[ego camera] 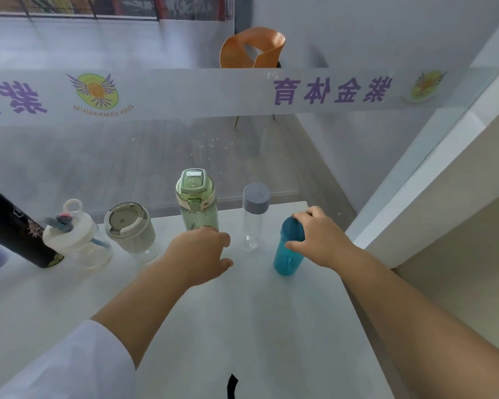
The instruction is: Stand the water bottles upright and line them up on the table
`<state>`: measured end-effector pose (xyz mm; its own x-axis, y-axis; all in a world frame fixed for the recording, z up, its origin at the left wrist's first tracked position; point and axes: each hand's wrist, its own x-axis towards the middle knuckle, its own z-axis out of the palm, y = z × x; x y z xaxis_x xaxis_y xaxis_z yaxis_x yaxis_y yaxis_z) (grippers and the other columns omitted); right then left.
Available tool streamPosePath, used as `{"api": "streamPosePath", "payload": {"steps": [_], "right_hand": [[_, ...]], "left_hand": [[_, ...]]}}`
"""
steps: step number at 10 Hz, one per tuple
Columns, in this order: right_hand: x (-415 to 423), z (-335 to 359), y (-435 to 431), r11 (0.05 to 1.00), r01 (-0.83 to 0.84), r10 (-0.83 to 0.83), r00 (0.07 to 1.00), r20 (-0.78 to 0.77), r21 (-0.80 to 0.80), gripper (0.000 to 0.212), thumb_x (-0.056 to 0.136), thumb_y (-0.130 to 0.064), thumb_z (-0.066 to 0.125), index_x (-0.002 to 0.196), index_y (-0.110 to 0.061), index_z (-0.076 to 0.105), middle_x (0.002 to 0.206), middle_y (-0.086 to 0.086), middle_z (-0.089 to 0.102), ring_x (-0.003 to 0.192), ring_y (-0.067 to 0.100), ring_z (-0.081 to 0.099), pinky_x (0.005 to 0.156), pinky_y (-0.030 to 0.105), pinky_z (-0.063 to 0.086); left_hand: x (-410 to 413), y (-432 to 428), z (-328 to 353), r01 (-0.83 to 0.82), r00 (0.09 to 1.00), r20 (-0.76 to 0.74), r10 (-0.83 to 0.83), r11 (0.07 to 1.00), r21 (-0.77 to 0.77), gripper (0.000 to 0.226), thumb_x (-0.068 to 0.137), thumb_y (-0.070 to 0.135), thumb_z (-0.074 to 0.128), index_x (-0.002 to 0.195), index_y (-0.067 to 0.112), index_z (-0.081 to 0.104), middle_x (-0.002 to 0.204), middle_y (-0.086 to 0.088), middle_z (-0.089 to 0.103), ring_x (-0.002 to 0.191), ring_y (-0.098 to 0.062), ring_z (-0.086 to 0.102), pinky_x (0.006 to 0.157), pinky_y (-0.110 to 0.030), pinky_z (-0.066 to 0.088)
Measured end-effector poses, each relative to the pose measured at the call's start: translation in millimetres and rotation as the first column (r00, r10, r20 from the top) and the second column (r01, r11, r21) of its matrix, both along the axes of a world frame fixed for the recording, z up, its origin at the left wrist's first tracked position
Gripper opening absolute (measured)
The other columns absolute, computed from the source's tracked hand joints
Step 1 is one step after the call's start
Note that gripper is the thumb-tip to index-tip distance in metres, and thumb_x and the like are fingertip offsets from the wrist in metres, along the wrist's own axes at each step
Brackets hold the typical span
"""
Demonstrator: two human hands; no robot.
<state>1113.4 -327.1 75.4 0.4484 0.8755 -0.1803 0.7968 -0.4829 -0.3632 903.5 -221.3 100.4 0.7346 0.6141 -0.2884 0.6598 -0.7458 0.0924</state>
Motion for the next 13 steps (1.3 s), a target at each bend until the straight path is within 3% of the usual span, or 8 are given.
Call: {"api": "streamPosePath", "payload": {"steps": [2,4,7,9,11,13], "right_hand": [[21,0,10,0.999,0.043,-0.043,0.999,0.003,0.015,0.055,0.084,-0.03,0.065,0.132,-0.013,0.045,0.137,0.007,0.039,0.116,0.027,0.049,0.099,0.041,0.047],[39,-4,29,0.996,0.084,-0.083,0.995,-0.053,0.019,0.063,0.088,-0.025,0.061,0.144,-0.015,0.032,0.155,0.006,0.021,0.138,0.028,0.032,0.11,0.044,0.037],[48,-12,41,0.995,0.09,-0.088,0.993,-0.08,0.031,0.063,0.091,-0.021,0.057,0.146,-0.017,0.025,0.157,0.001,0.012,0.143,0.023,0.019,0.113,0.045,0.031],[50,-11,40,0.997,0.07,-0.071,0.997,-0.016,-0.012,0.07,0.088,-0.028,0.062,0.146,-0.02,0.023,0.158,0.002,0.011,0.145,0.024,0.013,0.113,0.046,0.029],[51,12,35,0.999,0.036,-0.039,0.996,0.085,0.04,0.062,0.085,-0.031,0.063,0.139,-0.014,0.039,0.143,0.01,0.039,0.13,0.029,0.034,0.104,0.042,0.037],[45,44,35,0.994,0.023,-0.013,0.995,0.099,-0.109,0.043,0.084,-0.036,0.061,0.121,-0.016,0.053,0.116,0.007,0.059,0.099,0.023,0.058,0.09,0.039,0.052]], "left_hand": [[6,1,-5,0.022,1.0,-0.019,-0.022,1.0,-0.009,0.044,0.088,0.048,0.051,0.125,0.024,0.05,0.123,0.0,0.058,0.107,-0.025,0.059,0.088,-0.035,0.05],[9,5,-7,0.042,0.998,-0.042,-0.042,0.999,-0.003,0.043,0.089,0.046,0.051,0.126,0.024,0.05,0.123,0.0,0.058,0.105,-0.025,0.059,0.085,-0.034,0.05],[10,9,-10,0.045,0.997,-0.062,-0.044,0.999,0.017,0.042,0.09,0.046,0.05,0.126,0.024,0.05,0.12,-0.002,0.059,0.102,-0.025,0.06,0.077,-0.032,0.046],[7,11,-11,0.035,0.998,-0.047,-0.035,0.999,0.007,0.042,0.089,0.047,0.051,0.126,0.025,0.05,0.123,0.0,0.059,0.106,-0.025,0.059,0.085,-0.035,0.05],[0,11,-4,0.035,0.999,-0.028,-0.034,0.999,0.028,0.041,0.088,0.046,0.051,0.122,0.025,0.052,0.121,0.0,0.058,0.105,-0.027,0.059,0.085,-0.037,0.05],[-12,14,10,0.014,1.0,-0.009,-0.014,1.0,0.021,0.036,0.086,0.047,0.051,0.116,0.028,0.056,0.118,0.003,0.058,0.103,-0.022,0.059,0.086,-0.036,0.051]]}}
